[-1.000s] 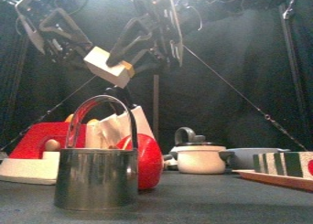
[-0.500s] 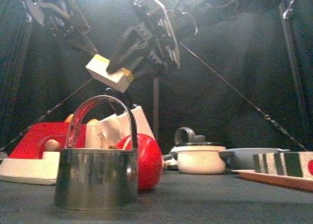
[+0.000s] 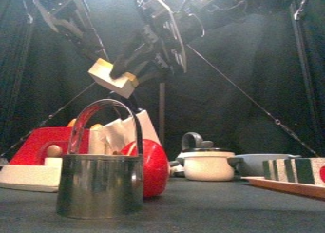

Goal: Hand over egg sushi

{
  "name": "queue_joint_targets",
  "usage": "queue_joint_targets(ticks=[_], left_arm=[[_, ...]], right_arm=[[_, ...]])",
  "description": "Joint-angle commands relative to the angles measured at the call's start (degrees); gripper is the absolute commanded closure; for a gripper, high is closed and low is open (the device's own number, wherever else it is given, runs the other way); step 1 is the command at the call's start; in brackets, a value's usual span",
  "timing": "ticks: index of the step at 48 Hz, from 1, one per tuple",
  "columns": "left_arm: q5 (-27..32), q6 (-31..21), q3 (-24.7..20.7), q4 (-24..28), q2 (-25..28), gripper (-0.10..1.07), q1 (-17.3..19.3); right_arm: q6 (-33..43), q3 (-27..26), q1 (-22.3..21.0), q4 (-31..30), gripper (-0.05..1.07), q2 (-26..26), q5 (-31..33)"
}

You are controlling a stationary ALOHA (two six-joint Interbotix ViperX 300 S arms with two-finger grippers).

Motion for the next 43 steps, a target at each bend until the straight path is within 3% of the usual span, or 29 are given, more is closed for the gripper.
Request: queue_joint_targets(ticks=[1,16,43], left_arm=[[-0.4,0.8,-2.0,-0.5,0.9,-0.04,1.1],[-0.7,3.4,-1.8,-4.0,3.3,-0.04,1.3],[-1.1,4.4,-2.2,-4.3,5.0,-0.03,3.3]], right_arm=[[-0.1,-1.6,0.1,-0.1,0.35,-1.0,-0.2],[-0.1,-2.0,0.0,-0.1,0.35,-0.4,-0.2],[-0.1,-2.3,0.0,-0.4,0.35,-0.1,-0.2]])
